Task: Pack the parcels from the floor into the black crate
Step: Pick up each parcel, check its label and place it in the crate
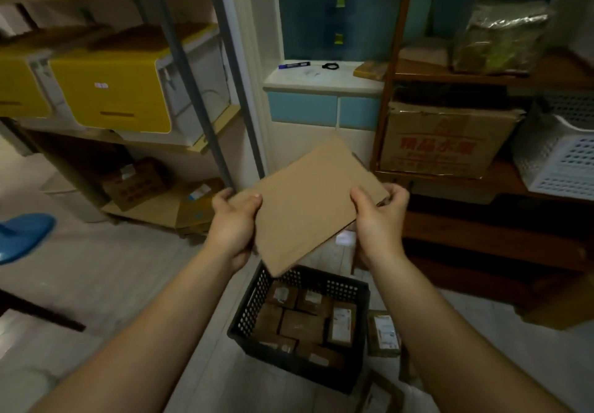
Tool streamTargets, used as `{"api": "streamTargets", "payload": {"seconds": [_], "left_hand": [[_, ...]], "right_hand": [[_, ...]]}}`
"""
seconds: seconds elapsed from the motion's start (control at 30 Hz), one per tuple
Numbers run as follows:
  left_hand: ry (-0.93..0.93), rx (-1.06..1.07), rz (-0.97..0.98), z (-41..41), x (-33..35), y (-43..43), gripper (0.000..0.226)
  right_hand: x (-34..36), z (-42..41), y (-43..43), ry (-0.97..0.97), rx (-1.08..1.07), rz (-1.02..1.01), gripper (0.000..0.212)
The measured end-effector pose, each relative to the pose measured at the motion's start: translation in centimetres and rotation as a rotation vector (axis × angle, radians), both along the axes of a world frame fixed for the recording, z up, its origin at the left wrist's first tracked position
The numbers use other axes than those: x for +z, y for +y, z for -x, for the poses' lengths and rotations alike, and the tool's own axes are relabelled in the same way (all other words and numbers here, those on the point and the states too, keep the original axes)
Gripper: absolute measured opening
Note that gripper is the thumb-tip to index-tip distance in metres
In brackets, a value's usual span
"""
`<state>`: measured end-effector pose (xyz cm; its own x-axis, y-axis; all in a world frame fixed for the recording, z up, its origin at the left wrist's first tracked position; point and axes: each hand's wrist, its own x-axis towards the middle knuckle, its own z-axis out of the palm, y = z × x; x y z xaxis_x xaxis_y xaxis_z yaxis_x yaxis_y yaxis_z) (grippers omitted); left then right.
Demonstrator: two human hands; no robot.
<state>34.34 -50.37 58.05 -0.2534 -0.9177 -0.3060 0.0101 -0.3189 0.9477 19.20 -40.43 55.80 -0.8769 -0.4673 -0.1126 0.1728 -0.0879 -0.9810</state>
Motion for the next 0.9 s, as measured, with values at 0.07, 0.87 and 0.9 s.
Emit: {"api": "streamTargets", "payload": {"seconds": [0.07,0.87,0.9], "left_hand": [[-0.033,0.026,0.078,0.2,0.0,-3.5,0.058],[-0.464,-0.831,0.014,0.9,-23.7,-17.2,0.091],[-0.506,-0.832,0.018,1.1,-25.5,-17.1,0.094]], "right_hand": [[-0.9,-0.2,-1.0,0.066,-0.019,-0.079,0.039],[-22.9,-3.5,-7.7,0.106,0.236,-0.714,0.086],[-24.5,-3.1,-7.9,0.089,0.247,-0.724,0.088]]}}
